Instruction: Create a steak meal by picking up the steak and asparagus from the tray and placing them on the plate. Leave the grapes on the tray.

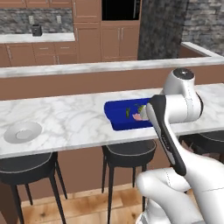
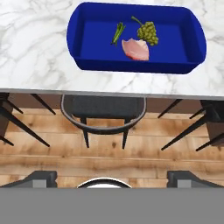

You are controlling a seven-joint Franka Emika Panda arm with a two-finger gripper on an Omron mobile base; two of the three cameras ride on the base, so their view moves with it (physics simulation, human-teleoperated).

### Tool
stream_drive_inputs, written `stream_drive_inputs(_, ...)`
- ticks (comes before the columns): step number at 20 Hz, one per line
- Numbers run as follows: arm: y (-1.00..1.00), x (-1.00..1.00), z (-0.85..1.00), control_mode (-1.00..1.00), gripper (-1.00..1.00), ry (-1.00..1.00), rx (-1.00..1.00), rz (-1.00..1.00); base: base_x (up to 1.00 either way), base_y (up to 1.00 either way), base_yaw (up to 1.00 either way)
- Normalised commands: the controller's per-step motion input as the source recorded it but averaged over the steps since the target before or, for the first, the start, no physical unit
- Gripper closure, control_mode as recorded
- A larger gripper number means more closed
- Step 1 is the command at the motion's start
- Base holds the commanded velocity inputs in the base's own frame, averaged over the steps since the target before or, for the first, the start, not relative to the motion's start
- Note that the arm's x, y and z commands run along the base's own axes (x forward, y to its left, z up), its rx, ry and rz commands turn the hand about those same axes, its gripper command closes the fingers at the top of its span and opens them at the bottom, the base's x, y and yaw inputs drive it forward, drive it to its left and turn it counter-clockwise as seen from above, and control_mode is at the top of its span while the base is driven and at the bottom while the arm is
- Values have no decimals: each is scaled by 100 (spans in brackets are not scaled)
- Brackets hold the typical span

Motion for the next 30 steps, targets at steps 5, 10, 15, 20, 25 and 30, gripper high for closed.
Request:
stream_drive_inputs(5,0,0,0,100,-100,0,0,0,-10,43,0)
stream_drive_inputs(10,0,0,0,100,-100,0,0,0,0,72,0)
stream_drive_inputs(15,0,0,0,100,-100,0,0,0,0,78,0)
stream_drive_inputs(20,0,0,0,100,-100,0,0,0,9,51,0)
stream_drive_inputs(25,0,0,0,100,-100,0,0,0,41,1,0)
stream_drive_inputs(30,0,0,0,100,-100,0,0,0,55,0,0)
